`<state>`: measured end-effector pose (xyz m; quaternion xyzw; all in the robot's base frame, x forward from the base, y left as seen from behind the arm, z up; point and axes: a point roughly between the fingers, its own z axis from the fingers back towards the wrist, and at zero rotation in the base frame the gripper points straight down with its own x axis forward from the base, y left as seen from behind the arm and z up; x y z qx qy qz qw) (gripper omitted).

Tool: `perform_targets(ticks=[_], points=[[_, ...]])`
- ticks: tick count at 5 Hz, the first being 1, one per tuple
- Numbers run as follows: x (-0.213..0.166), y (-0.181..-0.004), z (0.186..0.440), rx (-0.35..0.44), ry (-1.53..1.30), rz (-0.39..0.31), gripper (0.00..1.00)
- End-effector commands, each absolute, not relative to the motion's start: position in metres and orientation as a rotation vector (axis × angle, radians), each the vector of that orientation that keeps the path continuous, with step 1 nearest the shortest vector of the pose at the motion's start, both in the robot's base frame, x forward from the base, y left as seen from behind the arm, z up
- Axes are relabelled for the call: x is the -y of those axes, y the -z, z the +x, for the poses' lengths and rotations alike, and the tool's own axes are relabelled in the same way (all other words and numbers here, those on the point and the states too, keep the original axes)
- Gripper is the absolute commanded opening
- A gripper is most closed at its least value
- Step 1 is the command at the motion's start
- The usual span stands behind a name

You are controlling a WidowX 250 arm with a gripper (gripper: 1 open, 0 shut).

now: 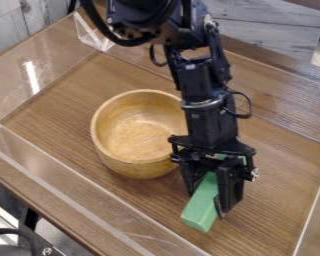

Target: Remove the green block from inside the brown bowl and put it on the table

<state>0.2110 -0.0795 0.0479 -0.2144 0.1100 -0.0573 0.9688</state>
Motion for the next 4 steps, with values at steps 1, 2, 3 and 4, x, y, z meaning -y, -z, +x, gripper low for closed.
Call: perform_targets(ticks=[1,2,3,4], points=[[0.0777,-0.0601,0.2252,-0.161,0.118,-0.441,0.0],[0.0775,-0.0601,0.2255,-0.161,0.118,-0.445,0.0],[0.0773,-0.0602,0.2258,-0.161,0.118,-0.449,0.0],[0.0771,-0.0602,0.226,-0.161,0.118,-0.453,0.0]])
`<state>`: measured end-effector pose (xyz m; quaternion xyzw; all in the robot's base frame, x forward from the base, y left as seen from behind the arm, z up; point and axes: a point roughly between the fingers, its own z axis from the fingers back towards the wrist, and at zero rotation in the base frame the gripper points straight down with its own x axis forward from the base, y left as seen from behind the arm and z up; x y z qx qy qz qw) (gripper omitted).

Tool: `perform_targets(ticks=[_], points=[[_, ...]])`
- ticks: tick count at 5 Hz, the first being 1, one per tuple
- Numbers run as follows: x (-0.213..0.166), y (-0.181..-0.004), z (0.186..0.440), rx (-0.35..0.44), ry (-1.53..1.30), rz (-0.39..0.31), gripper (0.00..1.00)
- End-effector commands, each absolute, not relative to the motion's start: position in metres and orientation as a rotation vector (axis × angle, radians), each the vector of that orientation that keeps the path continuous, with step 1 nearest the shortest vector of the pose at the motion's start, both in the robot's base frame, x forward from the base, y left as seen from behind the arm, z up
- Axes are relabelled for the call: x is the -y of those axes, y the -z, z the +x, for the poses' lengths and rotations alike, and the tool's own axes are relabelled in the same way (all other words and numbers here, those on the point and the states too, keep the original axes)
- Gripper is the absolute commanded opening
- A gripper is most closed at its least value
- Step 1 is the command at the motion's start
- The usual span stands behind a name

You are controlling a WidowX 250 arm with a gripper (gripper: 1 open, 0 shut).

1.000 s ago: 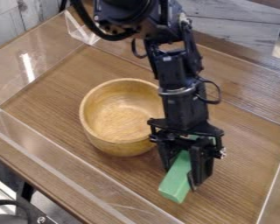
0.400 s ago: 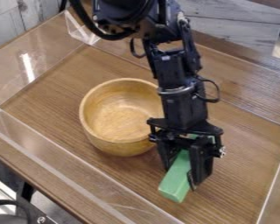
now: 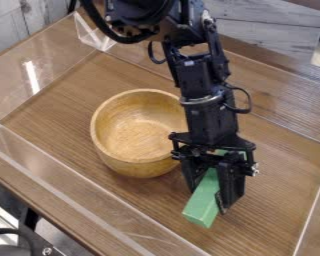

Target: Remove the green block from inside the brown bowl and put it on the table

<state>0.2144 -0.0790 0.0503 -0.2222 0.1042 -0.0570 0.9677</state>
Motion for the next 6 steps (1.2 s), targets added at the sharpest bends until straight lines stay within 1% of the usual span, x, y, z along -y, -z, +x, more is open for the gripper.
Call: perform_targets(ticks=[1,6], points=[[0.0768,-0.0602,0.2261,-0.161,0.117,-0.457,0.0],[0.0758,-0.0591,0.227,-0.163,0.117,-0.475,0.0]])
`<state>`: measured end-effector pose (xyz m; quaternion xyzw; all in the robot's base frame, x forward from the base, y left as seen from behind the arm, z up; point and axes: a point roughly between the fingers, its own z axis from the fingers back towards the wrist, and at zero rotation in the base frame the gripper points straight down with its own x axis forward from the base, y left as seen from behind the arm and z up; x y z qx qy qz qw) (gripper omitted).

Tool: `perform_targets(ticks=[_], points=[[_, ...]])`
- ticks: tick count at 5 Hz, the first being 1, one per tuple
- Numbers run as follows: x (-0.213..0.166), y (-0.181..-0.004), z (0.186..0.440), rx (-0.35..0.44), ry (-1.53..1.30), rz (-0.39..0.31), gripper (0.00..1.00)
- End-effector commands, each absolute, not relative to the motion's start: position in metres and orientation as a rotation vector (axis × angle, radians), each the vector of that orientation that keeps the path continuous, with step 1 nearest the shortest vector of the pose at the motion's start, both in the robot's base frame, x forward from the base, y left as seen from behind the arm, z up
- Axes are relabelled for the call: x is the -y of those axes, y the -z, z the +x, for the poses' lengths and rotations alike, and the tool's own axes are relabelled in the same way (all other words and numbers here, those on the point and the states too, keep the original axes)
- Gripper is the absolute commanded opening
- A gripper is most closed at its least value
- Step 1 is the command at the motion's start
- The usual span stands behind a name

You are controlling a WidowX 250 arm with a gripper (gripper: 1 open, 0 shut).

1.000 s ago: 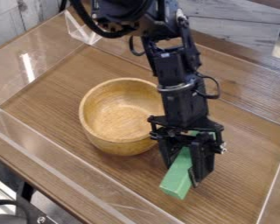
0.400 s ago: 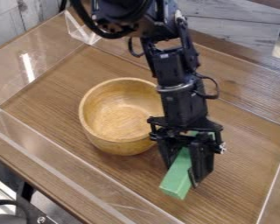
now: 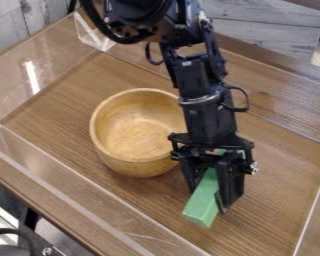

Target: Remove the green block from inside the brown bowl and put it on the table

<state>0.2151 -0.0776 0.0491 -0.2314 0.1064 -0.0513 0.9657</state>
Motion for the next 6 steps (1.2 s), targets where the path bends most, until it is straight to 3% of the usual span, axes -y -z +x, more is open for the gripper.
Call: perform_targets(ticks=[1,6], points=[[0.0756,-0.0587,0.2273,-0.163,0.117,-0.479,0.0],[0.074,-0.0588,0.2263,-0.178,0.113,-0.494,0.0]])
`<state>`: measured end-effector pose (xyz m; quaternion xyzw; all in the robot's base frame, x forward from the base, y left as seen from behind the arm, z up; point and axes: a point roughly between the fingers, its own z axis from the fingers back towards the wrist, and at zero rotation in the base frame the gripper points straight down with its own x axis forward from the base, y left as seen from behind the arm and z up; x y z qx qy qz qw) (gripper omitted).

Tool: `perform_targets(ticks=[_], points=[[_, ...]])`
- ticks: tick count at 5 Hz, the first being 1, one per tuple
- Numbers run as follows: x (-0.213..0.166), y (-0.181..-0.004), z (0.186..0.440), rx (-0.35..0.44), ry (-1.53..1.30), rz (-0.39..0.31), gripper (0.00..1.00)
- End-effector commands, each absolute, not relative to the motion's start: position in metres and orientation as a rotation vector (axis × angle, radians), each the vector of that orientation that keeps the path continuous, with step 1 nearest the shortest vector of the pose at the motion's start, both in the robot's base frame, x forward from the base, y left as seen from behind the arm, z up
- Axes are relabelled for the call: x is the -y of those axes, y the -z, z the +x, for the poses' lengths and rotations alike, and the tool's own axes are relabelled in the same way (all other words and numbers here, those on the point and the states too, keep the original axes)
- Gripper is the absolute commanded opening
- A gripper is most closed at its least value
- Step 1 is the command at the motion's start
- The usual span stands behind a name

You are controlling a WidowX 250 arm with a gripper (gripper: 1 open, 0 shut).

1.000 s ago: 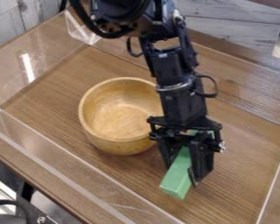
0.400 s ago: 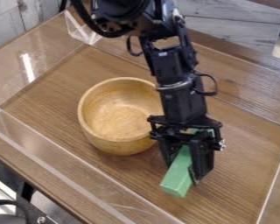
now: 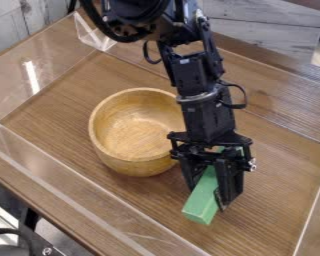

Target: Remove the green block from inside the brown bowl and put it on the table

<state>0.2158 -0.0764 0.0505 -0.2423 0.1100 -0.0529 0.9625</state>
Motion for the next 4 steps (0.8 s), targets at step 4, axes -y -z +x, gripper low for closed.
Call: perform_targets(ticks=[4], points=[[0.0731,-0.0602,0.2245,-0.194,0.11,-0.507,0.0]])
